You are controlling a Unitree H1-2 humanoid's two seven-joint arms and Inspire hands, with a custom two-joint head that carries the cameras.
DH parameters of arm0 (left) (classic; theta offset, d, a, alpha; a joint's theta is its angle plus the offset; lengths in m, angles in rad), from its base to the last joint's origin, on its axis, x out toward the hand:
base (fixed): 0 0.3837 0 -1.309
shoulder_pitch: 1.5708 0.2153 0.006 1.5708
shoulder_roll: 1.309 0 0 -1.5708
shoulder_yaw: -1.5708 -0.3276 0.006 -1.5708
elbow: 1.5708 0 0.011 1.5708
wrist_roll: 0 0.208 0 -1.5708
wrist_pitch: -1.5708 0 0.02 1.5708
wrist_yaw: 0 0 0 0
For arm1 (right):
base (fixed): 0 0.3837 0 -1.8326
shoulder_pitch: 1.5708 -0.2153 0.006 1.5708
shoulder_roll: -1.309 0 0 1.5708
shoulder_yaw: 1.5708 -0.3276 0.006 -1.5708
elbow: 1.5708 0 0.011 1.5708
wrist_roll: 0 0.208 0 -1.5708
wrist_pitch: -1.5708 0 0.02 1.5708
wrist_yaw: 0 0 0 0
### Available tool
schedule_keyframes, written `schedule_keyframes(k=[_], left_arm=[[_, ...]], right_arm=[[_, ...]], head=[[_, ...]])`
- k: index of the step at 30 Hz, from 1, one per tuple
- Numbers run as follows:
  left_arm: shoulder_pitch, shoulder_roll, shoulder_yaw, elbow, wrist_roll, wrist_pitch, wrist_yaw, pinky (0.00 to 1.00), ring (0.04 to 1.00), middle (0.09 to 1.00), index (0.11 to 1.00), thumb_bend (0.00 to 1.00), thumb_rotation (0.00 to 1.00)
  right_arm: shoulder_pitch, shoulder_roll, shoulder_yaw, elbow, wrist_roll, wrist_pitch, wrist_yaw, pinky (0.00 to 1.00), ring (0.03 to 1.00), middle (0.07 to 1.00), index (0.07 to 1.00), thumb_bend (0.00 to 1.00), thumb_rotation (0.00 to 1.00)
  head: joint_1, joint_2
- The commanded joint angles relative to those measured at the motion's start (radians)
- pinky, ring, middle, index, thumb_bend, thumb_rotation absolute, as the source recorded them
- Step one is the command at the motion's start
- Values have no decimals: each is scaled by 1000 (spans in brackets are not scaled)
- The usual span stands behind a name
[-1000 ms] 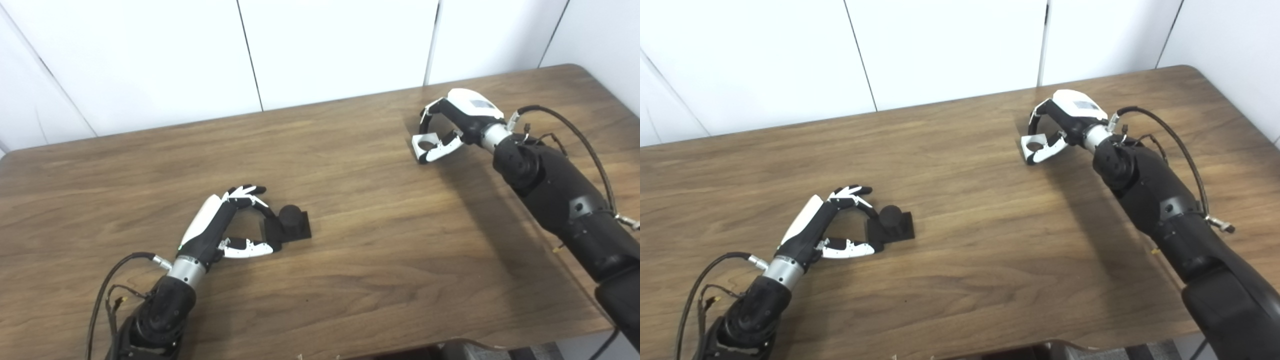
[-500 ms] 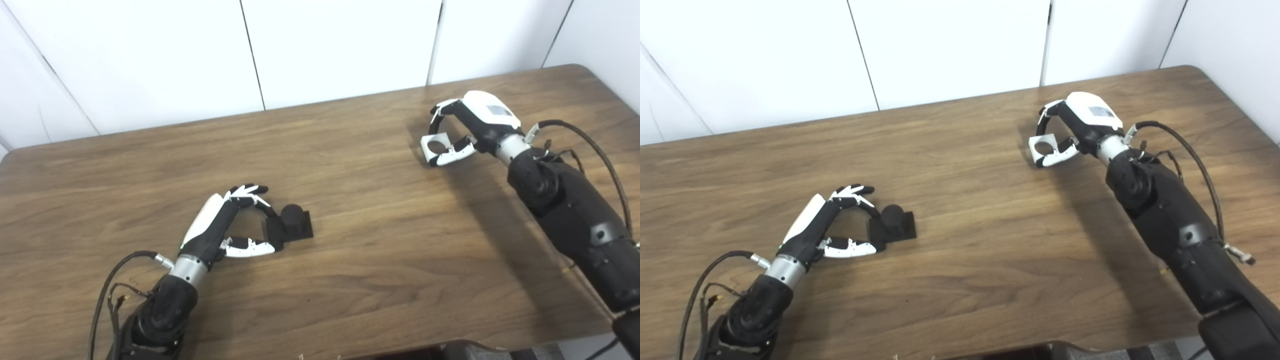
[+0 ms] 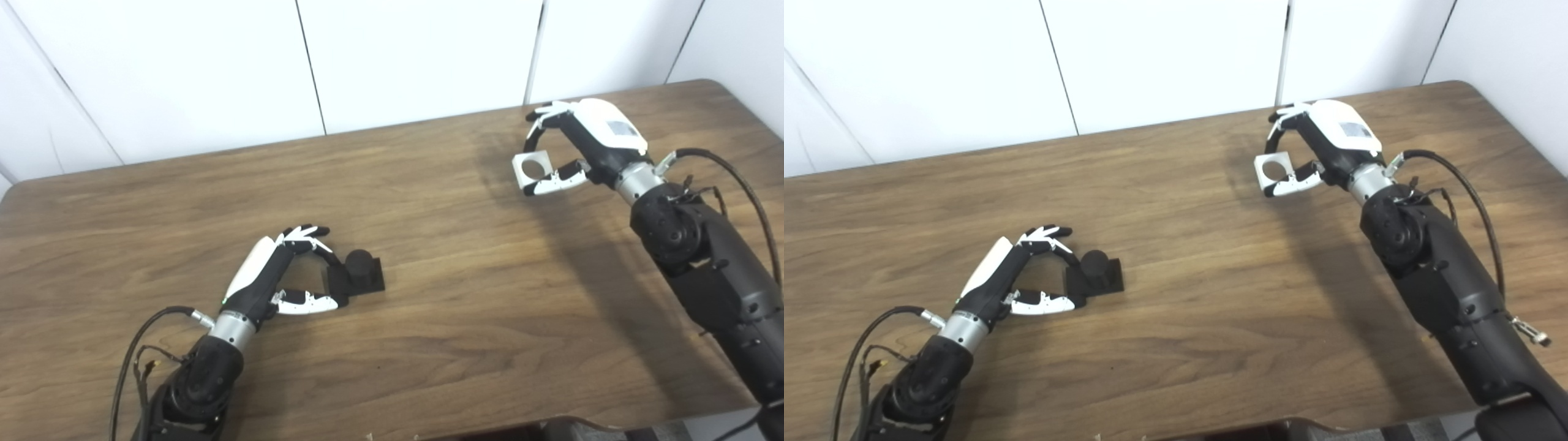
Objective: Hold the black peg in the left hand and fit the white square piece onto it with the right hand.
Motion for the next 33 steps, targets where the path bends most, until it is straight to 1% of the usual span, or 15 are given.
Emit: schedule_keyframes(k=[1, 8, 11, 16, 18, 21, 26, 30, 33], left_arm=[[21, -6, -28, 35, -1, 53, -63, 1000, 973, 891, 485, 519, 77], [15, -13, -31, 50, 10, 30, -48, 1000, 960, 881, 485, 519, 77], [13, -15, -33, 58, 16, 22, -42, 1000, 957, 879, 485, 519, 78], [11, -17, -35, 56, 22, 25, -43, 1000, 957, 878, 485, 519, 79], [10, -17, -36, 56, 24, 25, -44, 1000, 957, 879, 485, 519, 79], [7, -19, -36, 59, 23, 23, -43, 1000, 960, 880, 485, 518, 79], [1, -22, -37, 62, 27, 26, -42, 1000, 958, 879, 485, 518, 79], [-3, -26, -38, 66, 29, 27, -40, 1000, 960, 876, 485, 518, 80], [-5, -30, -39, 66, 31, 26, -40, 1000, 960, 876, 485, 518, 80]], right_arm=[[-29, -1, -20, -69, 0, 4, 4, 908, 909, 815, 482, 515, 145], [-17, 16, -19, -213, -14, 44, 67, 913, 921, 824, 482, 516, 145], [-12, 26, -18, -255, -21, 45, 81, 899, 918, 823, 482, 516, 143], [1, 51, -20, -321, -17, 51, 101, 915, 925, 823, 481, 517, 145], [4, 57, -18, -341, -22, 53, 110, 913, 925, 824, 481, 517, 145], [8, 68, -15, -368, -30, 52, 125, 883, 920, 826, 481, 517, 145], [9, 88, -8, -405, -45, 56, 154, 878, 923, 827, 481, 517, 147], [7, 104, -3, -423, -46, 41, 174, 903, 917, 823, 481, 517, 147], [3, 115, 10, -441, -62, 50, 197, 908, 920, 822, 481, 517, 147]], head=[[3, 2], [18, 7], [20, 8], [32, 11], [34, 12], [42, 14], [53, 16], [66, 18], [75, 19]])
